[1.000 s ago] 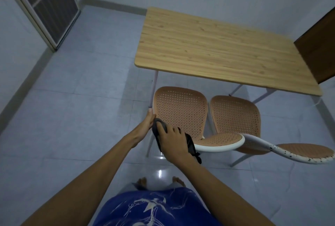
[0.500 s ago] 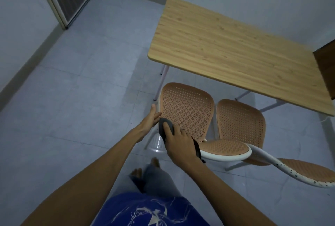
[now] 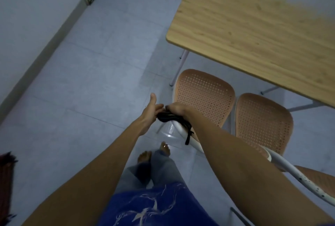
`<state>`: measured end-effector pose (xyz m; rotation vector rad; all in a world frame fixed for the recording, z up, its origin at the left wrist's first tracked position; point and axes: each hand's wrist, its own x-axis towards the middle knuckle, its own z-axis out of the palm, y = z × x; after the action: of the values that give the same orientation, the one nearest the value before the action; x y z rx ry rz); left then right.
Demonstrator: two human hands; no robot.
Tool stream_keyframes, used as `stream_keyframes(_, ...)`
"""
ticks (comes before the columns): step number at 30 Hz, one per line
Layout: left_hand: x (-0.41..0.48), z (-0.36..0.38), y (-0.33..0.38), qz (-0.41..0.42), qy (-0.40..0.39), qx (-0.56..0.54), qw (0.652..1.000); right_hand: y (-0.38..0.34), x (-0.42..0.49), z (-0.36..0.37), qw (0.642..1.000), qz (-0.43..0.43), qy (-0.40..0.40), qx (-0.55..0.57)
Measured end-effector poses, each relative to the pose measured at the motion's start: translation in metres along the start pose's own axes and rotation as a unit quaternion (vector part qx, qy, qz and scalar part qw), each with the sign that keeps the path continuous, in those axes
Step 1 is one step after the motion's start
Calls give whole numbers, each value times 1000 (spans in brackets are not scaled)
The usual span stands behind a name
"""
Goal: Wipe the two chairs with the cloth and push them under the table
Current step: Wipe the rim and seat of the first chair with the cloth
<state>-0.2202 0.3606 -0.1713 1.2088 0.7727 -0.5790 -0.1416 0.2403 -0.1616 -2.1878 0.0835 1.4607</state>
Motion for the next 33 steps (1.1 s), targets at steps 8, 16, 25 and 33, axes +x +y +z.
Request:
stream_keyframes(8, -4, 5, 3, -1, -21, 38, 999, 45, 0, -1, 997, -55, 33, 49)
stream_keyframes(16, -14, 7, 17, 24, 9, 68, 997, 37, -45, 46, 941, -173, 165, -240)
stream_keyframes(25, -36, -8, 13, 45, 23, 97, 994, 13, 5, 2, 997, -20, 68, -12)
stream_keyframes(33, -48, 19, 10, 55, -20, 137, 989, 79, -62, 38, 938, -245, 240, -52)
